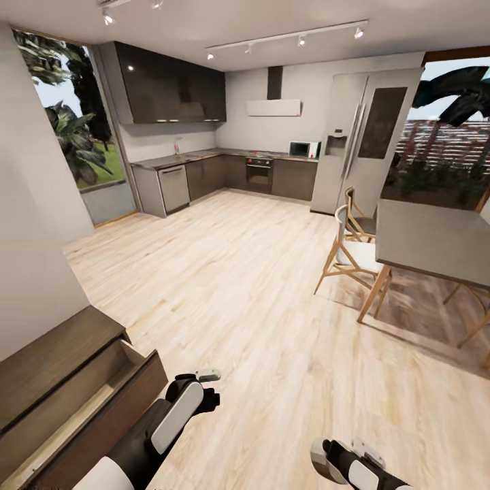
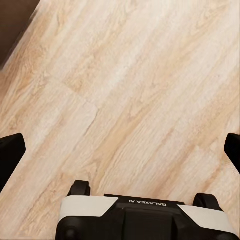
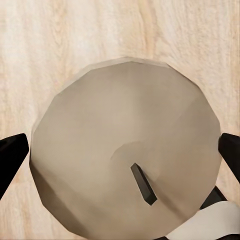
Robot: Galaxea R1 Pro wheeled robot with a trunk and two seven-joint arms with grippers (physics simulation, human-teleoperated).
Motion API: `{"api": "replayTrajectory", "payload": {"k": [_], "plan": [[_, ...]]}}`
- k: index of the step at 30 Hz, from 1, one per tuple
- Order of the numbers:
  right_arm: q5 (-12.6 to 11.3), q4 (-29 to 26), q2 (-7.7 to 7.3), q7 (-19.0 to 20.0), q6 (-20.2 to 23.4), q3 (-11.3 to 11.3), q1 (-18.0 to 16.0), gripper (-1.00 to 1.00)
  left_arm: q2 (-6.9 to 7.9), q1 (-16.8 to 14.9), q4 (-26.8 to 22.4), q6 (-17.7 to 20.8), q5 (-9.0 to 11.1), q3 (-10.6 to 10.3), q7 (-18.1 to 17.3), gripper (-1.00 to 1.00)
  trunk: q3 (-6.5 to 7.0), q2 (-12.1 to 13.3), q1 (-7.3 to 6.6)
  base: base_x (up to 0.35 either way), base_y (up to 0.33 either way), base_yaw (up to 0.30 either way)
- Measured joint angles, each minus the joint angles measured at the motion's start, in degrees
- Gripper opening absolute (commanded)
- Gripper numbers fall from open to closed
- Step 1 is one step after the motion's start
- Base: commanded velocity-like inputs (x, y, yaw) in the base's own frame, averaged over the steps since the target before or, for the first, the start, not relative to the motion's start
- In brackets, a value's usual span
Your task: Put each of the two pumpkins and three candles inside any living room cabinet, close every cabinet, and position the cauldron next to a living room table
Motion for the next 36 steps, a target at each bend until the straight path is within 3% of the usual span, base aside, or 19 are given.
{"api": "replayTrajectory", "payload": {"k": [36], "plan": [[0.0, 0.0, 0.00, 0.0, 0.0, 0.0, 0.0, -1.00, 0.00, 0.0, 0.0, 0.0, 0.1, 0.0, 0.0, 1.00, 0.00, 0.0, -0.01, 0.151, -0.170, 0.290]]}}
